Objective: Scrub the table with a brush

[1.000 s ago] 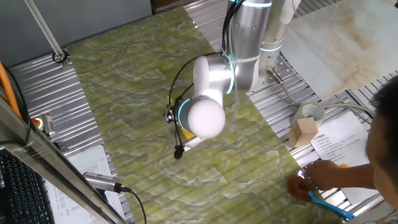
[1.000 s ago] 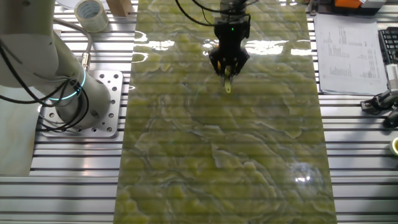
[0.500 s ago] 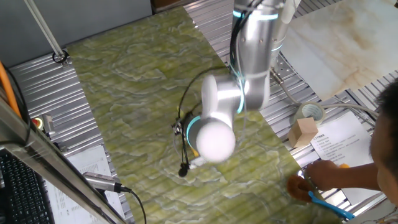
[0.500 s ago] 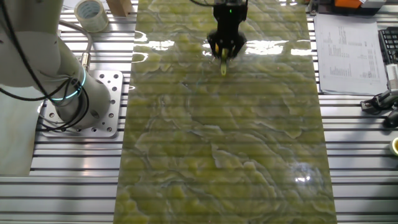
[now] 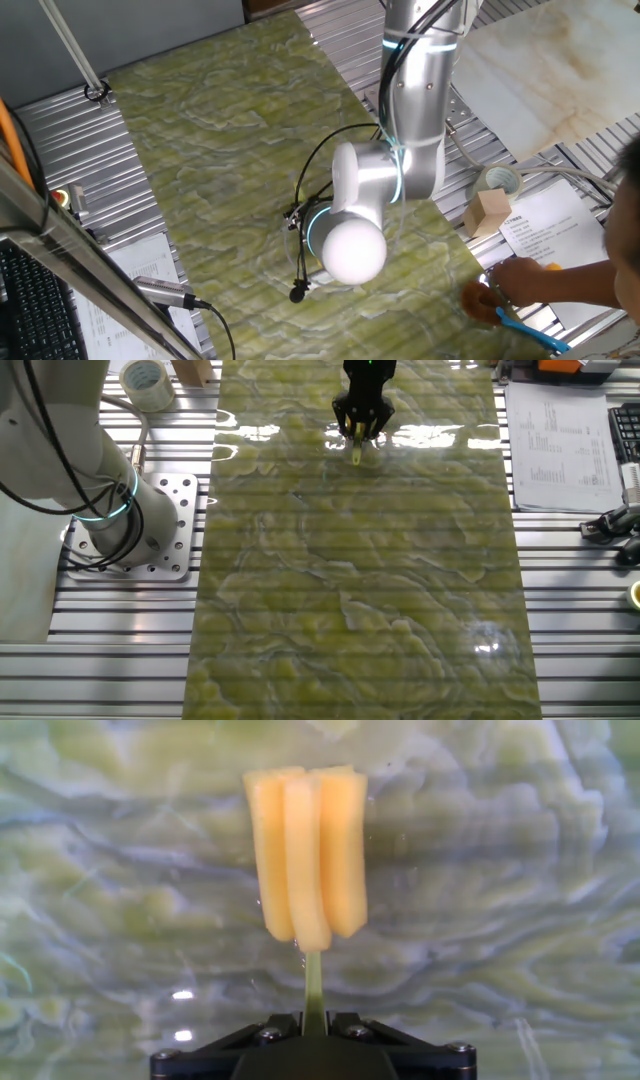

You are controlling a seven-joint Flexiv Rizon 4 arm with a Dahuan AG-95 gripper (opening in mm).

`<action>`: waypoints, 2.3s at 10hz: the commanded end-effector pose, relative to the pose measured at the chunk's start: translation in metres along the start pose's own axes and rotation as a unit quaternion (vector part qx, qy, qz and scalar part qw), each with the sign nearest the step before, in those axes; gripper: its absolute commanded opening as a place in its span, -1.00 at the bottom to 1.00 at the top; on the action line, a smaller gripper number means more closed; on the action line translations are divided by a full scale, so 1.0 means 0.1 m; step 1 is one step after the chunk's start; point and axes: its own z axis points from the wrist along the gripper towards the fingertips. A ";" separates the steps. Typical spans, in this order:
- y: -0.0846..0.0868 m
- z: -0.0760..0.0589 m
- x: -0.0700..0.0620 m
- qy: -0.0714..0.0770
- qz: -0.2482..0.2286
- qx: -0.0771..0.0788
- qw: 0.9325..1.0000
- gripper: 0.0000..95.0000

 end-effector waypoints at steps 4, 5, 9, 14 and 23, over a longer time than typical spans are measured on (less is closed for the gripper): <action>0.11 0.10 0.15 0.035 -0.040 0.007 0.999 -1.00; 0.12 0.15 0.22 0.037 -0.046 0.009 0.998 -1.00; 0.20 0.43 0.55 0.041 -0.072 0.035 0.996 -1.00; 0.03 0.54 0.68 0.033 -0.068 0.051 0.996 -1.00; -0.89 0.49 0.56 0.023 -0.067 0.050 0.996 -1.00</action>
